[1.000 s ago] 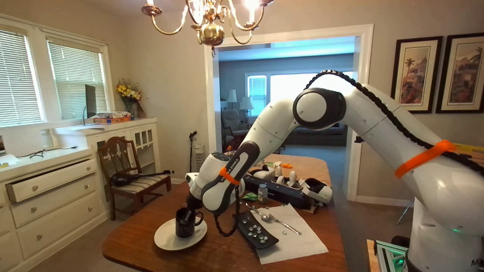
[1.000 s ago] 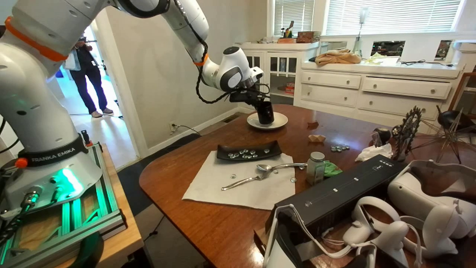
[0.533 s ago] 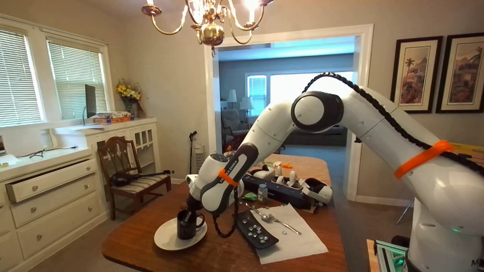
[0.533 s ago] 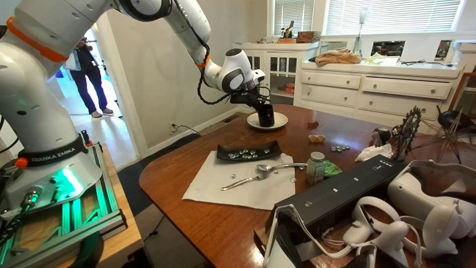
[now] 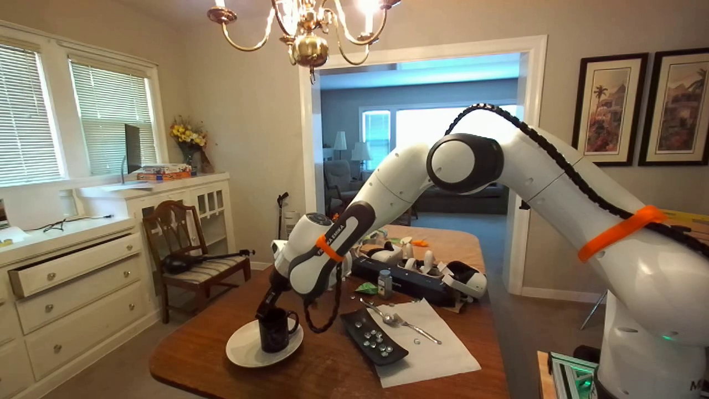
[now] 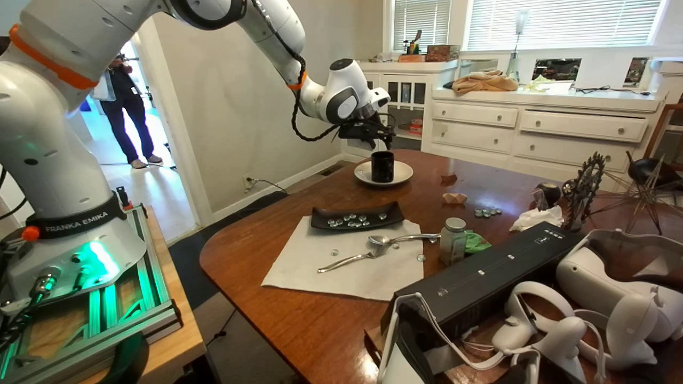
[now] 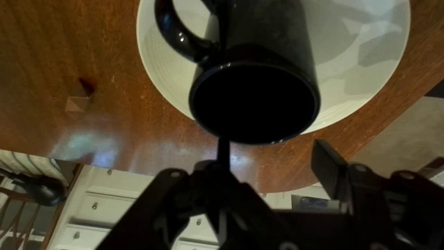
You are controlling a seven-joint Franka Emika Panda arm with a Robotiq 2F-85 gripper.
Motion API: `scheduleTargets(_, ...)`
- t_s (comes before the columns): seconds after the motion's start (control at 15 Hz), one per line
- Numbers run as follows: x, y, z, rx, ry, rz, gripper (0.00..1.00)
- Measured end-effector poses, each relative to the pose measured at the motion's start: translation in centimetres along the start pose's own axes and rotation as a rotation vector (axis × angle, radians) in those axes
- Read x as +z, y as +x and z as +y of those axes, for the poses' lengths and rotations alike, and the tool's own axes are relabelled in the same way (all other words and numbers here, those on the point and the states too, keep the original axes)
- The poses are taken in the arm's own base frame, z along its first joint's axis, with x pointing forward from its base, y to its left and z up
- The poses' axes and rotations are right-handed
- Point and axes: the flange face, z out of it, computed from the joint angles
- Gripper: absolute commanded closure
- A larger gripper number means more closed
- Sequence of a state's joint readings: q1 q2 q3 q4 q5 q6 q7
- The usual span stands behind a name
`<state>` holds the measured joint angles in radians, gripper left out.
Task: Put the black cup on the white plate
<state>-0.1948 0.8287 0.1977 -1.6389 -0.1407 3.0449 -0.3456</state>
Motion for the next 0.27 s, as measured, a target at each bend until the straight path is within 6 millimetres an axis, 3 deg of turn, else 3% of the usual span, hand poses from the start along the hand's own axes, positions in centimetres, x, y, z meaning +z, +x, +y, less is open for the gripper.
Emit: scheduleTargets(0.27, -3.5, 1.3, 4.4, 0.088, -0.074, -0.017, 0.0)
